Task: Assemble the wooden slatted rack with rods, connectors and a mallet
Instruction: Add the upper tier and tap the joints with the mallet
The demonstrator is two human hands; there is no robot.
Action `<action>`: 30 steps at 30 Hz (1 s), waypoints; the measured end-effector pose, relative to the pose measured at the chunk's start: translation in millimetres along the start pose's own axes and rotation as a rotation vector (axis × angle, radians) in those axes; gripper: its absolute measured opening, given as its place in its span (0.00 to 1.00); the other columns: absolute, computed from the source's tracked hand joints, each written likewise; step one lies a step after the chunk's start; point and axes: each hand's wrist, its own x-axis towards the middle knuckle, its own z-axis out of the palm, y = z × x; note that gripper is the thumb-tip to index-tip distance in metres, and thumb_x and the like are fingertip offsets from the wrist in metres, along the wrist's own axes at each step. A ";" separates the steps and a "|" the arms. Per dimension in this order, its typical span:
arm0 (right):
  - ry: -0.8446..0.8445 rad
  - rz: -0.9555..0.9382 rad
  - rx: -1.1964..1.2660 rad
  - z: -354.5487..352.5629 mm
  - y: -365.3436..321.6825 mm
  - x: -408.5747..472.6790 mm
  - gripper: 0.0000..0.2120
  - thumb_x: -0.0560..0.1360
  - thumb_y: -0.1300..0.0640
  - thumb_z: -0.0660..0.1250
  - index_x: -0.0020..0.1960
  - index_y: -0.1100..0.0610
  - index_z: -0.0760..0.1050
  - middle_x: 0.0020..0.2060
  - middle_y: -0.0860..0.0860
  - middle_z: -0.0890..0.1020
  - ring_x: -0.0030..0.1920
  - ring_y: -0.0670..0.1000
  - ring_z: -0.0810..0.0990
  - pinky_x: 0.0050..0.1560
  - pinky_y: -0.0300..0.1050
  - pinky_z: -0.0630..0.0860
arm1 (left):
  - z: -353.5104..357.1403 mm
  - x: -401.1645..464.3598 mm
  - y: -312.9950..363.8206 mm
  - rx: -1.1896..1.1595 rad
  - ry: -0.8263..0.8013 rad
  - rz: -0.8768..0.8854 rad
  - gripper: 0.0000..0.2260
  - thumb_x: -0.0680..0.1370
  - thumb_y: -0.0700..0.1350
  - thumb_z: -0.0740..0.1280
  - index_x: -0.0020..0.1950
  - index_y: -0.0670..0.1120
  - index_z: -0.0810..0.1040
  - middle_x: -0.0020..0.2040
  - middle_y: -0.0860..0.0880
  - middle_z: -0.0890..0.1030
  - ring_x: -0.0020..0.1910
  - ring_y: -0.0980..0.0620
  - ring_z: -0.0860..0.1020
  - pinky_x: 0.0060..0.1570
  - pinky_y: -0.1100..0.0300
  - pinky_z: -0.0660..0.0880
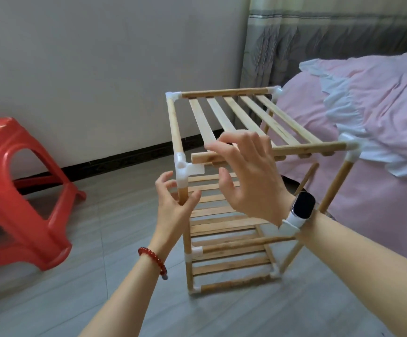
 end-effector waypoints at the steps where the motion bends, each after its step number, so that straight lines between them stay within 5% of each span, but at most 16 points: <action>1: -0.075 0.016 -0.016 3.0 4.5 3.8 0.22 0.69 0.58 0.61 0.63 0.54 0.68 0.55 0.51 0.74 0.56 0.52 0.71 0.55 0.50 0.66 | -3.3 3.2 6.4 0.044 0.021 0.114 0.31 0.70 0.52 0.73 0.67 0.61 0.58 0.64 0.51 0.66 0.56 0.54 0.75 0.51 0.61 0.77; 4: -0.284 0.021 -0.068 10.6 12.5 9.8 0.22 0.72 0.54 0.56 0.65 0.56 0.71 0.53 0.50 0.78 0.55 0.54 0.75 0.50 0.53 0.71 | -7.7 18.1 32.4 0.267 0.041 0.535 0.32 0.71 0.53 0.69 0.71 0.58 0.59 0.72 0.54 0.57 0.71 0.51 0.62 0.66 0.59 0.67; 7: -0.323 0.025 -0.091 14.0 14.1 16.3 0.20 0.74 0.53 0.55 0.61 0.57 0.73 0.50 0.51 0.79 0.48 0.55 0.77 0.44 0.52 0.72 | -12.9 28.7 46.9 0.489 0.002 0.689 0.23 0.73 0.53 0.65 0.66 0.50 0.68 0.64 0.60 0.68 0.68 0.46 0.68 0.64 0.54 0.70; 13: -0.264 0.098 -0.103 14.9 12.9 19.7 0.15 0.71 0.55 0.55 0.50 0.60 0.76 0.43 0.54 0.78 0.43 0.55 0.77 0.42 0.47 0.70 | -29.3 30.7 41.2 0.607 -0.039 0.764 0.19 0.77 0.47 0.61 0.64 0.41 0.75 0.55 0.45 0.78 0.66 0.44 0.71 0.59 0.51 0.74; 22: -0.268 0.158 -0.101 18.9 3.3 8.4 0.15 0.70 0.55 0.54 0.48 0.60 0.76 0.41 0.54 0.78 0.41 0.56 0.76 0.41 0.52 0.73 | -29.2 26.1 40.4 0.578 -0.034 0.755 0.11 0.76 0.42 0.66 0.56 0.40 0.79 0.51 0.45 0.78 0.67 0.47 0.69 0.59 0.52 0.74; 30: -0.264 0.152 -0.060 22.5 -0.6 3.8 0.16 0.71 0.56 0.54 0.49 0.61 0.77 0.41 0.55 0.77 0.41 0.57 0.76 0.41 0.53 0.74 | -33.3 29.4 46.4 0.596 -0.128 0.667 0.15 0.75 0.47 0.60 0.54 0.39 0.78 0.52 0.44 0.76 0.66 0.49 0.67 0.51 0.52 0.76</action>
